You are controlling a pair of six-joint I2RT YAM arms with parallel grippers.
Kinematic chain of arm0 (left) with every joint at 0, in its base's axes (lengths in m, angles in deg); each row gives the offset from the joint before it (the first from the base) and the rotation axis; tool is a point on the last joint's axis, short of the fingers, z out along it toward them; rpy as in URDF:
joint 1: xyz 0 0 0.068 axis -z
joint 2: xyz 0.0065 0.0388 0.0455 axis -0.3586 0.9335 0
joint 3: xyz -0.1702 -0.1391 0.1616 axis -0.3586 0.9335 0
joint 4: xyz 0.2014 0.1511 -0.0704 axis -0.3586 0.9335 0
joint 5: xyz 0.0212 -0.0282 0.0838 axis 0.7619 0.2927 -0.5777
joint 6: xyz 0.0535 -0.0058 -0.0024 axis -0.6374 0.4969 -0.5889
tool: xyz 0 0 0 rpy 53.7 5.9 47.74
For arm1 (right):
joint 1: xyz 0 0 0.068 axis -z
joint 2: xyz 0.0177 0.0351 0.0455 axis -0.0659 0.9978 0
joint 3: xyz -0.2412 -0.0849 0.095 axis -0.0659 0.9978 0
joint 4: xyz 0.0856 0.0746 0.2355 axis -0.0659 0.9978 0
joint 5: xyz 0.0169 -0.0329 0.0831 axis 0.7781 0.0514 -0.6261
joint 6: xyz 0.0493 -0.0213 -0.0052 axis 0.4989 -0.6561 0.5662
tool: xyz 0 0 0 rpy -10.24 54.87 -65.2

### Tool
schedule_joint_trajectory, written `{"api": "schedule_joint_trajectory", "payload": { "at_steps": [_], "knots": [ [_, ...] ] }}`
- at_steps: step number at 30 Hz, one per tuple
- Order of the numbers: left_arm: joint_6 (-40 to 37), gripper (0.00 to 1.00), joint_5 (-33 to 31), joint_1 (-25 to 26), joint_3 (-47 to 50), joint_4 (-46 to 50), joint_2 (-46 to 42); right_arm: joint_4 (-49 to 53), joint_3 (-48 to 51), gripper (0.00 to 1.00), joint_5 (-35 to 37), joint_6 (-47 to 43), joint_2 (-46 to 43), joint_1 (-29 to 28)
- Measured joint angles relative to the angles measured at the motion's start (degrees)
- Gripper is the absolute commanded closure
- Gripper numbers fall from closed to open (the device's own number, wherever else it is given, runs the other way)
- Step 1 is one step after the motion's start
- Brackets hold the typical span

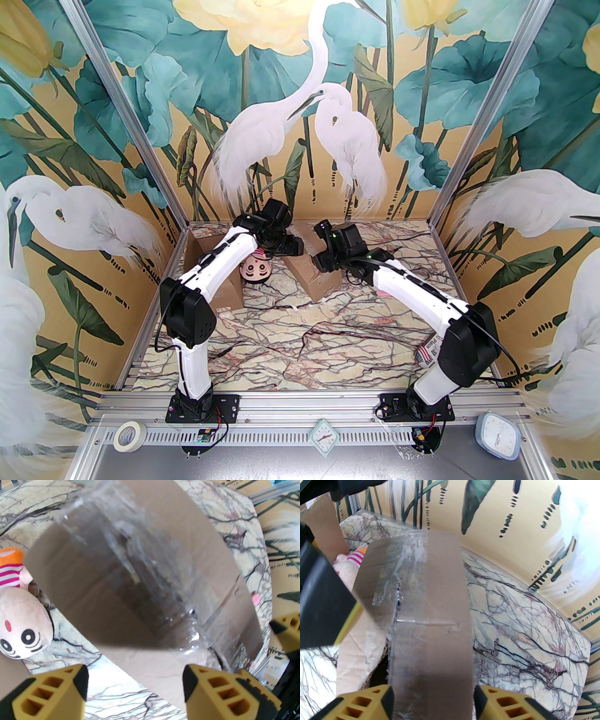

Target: Unpack the express box

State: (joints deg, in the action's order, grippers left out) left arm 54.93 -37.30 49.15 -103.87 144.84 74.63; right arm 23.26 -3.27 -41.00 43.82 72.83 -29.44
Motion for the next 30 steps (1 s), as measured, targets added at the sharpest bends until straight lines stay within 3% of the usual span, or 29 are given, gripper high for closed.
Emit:
{"api": "schedule_joint_trajectory", "payload": {
  "at_steps": [17,22,26,30],
  "knots": [
    [-5.77,0.27,-0.22,-0.13,1.42,0.20,0.57,4.28,-4.24,0.19,-3.82,-0.61,3.89,1.18],
    [-5.60,0.25,1.33,-2.05,4.07,-1.84,-3.19,4.26,-4.24,0.19,-6.36,1.05,3.87,2.93],
    [-4.26,0.24,4.70,-4.28,4.26,-4.13,-4.83,4.26,-4.11,0.25,-7.34,0.81,3.76,3.06],
    [-0.11,0.23,7.82,-3.43,3.54,-5.16,-4.68,4.48,-4.11,0.29,-9.90,2.08,3.76,2.97]
  ]
}}
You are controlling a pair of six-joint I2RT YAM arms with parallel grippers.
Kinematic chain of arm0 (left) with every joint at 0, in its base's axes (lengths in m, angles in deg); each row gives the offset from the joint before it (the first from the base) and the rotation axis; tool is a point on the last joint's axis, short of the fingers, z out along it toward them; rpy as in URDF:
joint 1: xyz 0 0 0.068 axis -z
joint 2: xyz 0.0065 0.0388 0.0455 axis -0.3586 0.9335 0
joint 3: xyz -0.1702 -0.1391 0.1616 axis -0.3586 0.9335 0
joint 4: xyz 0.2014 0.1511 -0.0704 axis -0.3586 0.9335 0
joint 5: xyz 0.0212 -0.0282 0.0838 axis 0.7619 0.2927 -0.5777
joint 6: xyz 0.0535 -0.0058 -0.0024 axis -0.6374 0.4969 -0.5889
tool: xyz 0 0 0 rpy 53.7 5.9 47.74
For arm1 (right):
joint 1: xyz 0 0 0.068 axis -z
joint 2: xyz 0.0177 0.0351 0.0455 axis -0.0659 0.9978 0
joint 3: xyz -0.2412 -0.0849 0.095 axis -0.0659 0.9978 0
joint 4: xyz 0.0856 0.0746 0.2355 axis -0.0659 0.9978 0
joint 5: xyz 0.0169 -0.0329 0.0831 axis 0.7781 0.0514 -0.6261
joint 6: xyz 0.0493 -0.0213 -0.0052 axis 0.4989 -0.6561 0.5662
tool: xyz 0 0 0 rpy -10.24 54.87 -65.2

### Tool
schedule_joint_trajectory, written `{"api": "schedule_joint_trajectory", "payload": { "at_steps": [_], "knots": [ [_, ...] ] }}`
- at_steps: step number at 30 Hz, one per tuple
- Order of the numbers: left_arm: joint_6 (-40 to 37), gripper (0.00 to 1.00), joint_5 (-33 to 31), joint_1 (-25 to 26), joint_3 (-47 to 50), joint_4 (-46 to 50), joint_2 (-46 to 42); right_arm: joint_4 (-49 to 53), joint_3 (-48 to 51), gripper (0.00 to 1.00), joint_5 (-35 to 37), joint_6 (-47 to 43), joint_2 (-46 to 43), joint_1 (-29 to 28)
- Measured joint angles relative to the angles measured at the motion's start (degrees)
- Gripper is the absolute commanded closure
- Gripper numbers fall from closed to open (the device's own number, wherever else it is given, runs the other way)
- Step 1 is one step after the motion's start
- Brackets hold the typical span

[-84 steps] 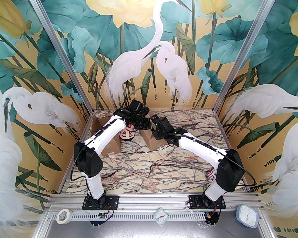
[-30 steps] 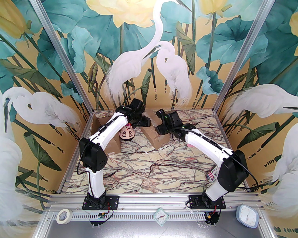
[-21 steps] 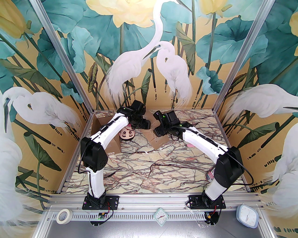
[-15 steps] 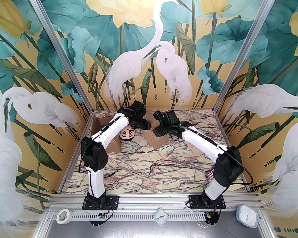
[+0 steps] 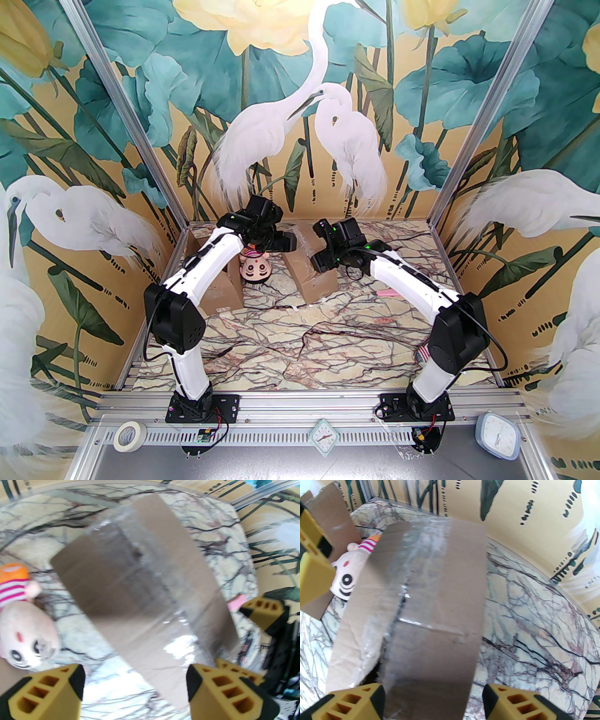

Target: Unpack the express box

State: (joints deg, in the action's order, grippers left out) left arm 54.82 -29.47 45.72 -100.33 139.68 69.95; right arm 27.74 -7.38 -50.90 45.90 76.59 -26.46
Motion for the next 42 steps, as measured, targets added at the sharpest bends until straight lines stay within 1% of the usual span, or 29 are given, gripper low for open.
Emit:
{"api": "schedule_joint_trajectory", "payload": {
  "at_steps": [2,4,8,11,13,17,20,22,25,30,38,42],
  "knots": [
    [2.12,0.23,0.13,1.73,-3.06,0.98,1.03,-0.35,0.48,0.29,-1.57,2.32,-0.09,0.00],
    [3.80,0.23,-0.63,3.87,-7.04,2.75,2.43,-1.97,2.45,0.26,-2.25,5.79,-0.94,0.33],
    [7.04,0.23,-4.79,9.03,-13.97,7.61,5.16,-5.53,10.40,0.23,-2.62,14.62,-6.08,1.75],
    [9.55,0.23,-7.98,12.07,-16.28,11.02,6.97,-6.67,14.29,0.23,-1.97,20.04,-10.58,3.19],
    [10.97,0.23,-10.23,13.22,-17.92,13.62,8.52,-7.34,15.87,0.23,-0.79,22.21,-13.33,3.93],
    [12.50,0.23,-15.85,14.82,-25.00,20.22,13.88,-9.46,20.28,0.23,0.35,24.76,-18.56,4.70],
    [13.18,0.24,-19.63,15.98,-30.34,25.20,17.75,-10.21,22.05,0.23,0.11,25.70,-19.89,6.05],
    [13.90,0.25,-21.40,16.70,-32.28,27.85,19.39,-10.69,22.58,0.23,-0.07,25.86,-19.80,6.84],
    [14.49,0.27,-23.04,17.59,-32.63,30.88,20.20,-11.13,22.77,0.23,-0.46,25.79,-19.37,7.28],
    [15.52,0.32,-23.74,18.34,-32.83,33.79,20.28,-12.59,22.40,0.23,-2.67,25.31,-16.87,7.50],
    [15.69,0.37,-25.81,18.58,-33.07,36.96,21.73,-14.01,15.54,0.23,-7.58,23.45,-8.57,7.61],
    [15.56,0.49,-26.51,18.88,-33.75,37.22,23.28,-15.30,13.92,0.23,-9.90,23.21,-5.77,7.61]
  ]
}}
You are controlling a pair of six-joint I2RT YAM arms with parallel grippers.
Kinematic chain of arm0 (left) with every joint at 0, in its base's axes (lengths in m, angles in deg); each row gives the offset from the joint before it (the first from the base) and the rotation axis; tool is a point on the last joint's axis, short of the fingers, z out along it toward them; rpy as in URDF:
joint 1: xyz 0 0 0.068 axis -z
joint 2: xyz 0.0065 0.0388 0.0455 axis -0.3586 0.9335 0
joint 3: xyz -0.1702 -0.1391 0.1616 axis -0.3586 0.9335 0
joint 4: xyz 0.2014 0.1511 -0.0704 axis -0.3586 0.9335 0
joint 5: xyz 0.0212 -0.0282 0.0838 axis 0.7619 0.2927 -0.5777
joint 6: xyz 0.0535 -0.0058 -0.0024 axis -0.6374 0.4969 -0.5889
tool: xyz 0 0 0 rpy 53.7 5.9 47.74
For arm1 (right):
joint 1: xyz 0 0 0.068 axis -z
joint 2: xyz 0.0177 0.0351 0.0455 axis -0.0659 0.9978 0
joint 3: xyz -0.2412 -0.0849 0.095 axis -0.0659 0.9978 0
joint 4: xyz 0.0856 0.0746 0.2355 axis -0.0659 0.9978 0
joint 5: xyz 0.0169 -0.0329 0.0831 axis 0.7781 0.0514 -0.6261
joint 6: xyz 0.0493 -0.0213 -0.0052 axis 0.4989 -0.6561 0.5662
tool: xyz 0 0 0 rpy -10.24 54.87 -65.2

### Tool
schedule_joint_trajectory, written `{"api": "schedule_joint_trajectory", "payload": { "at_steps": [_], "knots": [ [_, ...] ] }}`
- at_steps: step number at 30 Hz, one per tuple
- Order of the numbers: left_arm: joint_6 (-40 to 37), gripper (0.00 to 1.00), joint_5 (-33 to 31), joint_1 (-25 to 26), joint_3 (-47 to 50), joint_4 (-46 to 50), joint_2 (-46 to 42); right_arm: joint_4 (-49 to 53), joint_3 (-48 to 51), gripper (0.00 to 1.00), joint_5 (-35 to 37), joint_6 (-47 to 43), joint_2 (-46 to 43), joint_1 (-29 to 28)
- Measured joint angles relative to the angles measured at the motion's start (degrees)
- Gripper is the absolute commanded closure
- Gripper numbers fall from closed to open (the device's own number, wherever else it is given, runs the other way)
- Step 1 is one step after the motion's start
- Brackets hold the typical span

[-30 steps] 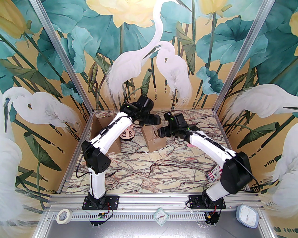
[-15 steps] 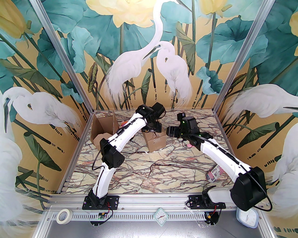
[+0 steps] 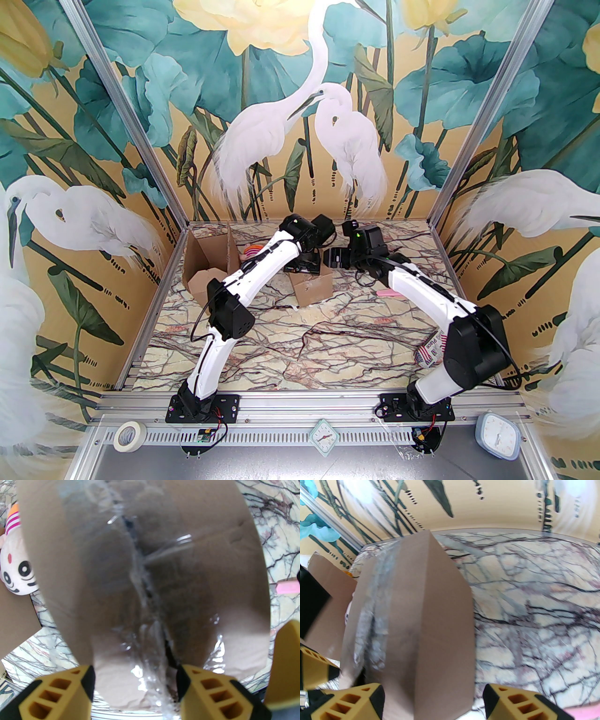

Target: Unpack the express box

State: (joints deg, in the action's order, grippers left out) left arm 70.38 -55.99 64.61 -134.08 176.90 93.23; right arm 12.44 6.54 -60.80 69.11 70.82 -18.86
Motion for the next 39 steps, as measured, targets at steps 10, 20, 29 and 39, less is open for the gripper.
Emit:
{"api": "schedule_joint_trajectory", "payload": {
  "at_steps": [10,20,29,39],
  "knots": [
    [-1.66,0.82,-2.56,0.00,-2.34,2.14,0.42,0.07,-5.25,0.24,-5.55,-2.58,5.31,-1.68],
    [-4.81,1.00,-6.03,-0.90,-2.73,5.25,0.52,3.80,-9.75,0.26,-4.76,-4.98,10.36,-5.18],
    [-7.82,1.00,-9.84,-1.11,6.58,0.42,-4.28,5.16,-10.67,0.30,-4.81,-3.02,11.96,-6.36],
    [-8.63,1.00,-7.98,-2.27,30.64,-17.35,-25.05,4.48,-10.99,0.31,-4.55,3.02,13.05,-7.91]
  ]
}}
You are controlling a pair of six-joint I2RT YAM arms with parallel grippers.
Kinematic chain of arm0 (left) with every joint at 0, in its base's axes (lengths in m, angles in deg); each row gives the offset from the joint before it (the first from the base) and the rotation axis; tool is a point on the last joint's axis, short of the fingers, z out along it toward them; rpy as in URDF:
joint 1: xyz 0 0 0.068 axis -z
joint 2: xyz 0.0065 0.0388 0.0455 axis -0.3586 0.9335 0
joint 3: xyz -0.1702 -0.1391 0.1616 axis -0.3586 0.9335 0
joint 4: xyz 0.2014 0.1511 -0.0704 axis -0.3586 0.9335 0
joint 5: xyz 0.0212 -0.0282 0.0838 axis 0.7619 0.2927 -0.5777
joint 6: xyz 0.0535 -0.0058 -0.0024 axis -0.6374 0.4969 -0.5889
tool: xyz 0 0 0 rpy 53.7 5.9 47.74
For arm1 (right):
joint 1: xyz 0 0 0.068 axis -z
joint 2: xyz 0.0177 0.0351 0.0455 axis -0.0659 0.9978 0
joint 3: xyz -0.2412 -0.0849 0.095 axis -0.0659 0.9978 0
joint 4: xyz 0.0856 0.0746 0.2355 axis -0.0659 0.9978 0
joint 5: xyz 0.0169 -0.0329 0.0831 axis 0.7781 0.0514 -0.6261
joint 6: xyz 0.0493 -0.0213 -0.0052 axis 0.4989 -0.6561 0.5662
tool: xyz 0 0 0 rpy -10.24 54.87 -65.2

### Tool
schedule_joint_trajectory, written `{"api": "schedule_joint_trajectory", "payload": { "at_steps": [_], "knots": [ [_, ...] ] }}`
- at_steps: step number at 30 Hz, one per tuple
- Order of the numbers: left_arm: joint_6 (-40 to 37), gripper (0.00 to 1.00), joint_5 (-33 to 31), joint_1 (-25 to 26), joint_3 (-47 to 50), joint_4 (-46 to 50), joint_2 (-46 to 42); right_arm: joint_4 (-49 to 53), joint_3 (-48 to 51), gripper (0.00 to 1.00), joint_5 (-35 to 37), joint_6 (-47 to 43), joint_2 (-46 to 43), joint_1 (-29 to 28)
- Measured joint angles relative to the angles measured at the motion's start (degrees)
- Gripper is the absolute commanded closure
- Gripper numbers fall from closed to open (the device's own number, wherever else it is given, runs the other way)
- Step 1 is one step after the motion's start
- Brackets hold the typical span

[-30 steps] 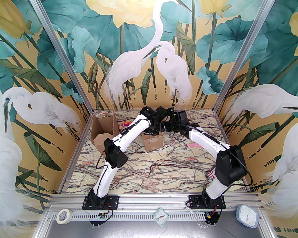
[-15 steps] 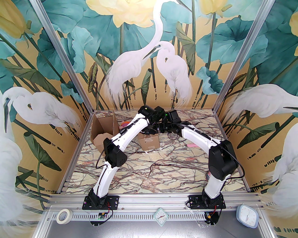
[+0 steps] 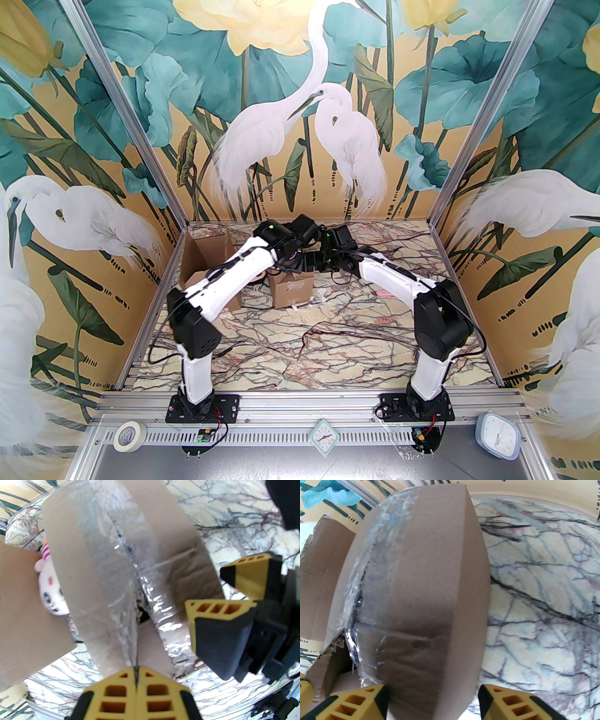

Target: Unpack the express box

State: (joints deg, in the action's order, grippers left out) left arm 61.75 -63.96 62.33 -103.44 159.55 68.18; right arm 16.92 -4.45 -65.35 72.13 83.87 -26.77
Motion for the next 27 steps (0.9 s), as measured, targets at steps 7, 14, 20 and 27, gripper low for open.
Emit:
{"api": "schedule_joint_trajectory", "payload": {
  "at_steps": [7,14,20,27],
  "knots": [
    [-0.17,1.00,1.66,-1.18,9.18,-8.81,-5.97,0.37,-0.66,0.31,0.02,1.31,0.63,-0.20],
    [-2.93,1.00,5.73,-2.38,13.51,-13.88,-9.16,2.05,-1.92,0.28,0.42,1.29,0.68,-0.20],
    [-7.50,1.00,9.60,-3.06,14.97,-16.72,-10.49,2.51,-1.77,0.22,1.62,-0.31,-0.46,-0.96],
    [-12.74,1.00,12.15,-3.06,14.34,-17.22,-10.58,4.44,-3.41,0.01,3.85,-2.23,-0.17,-1.66]
  ]
}}
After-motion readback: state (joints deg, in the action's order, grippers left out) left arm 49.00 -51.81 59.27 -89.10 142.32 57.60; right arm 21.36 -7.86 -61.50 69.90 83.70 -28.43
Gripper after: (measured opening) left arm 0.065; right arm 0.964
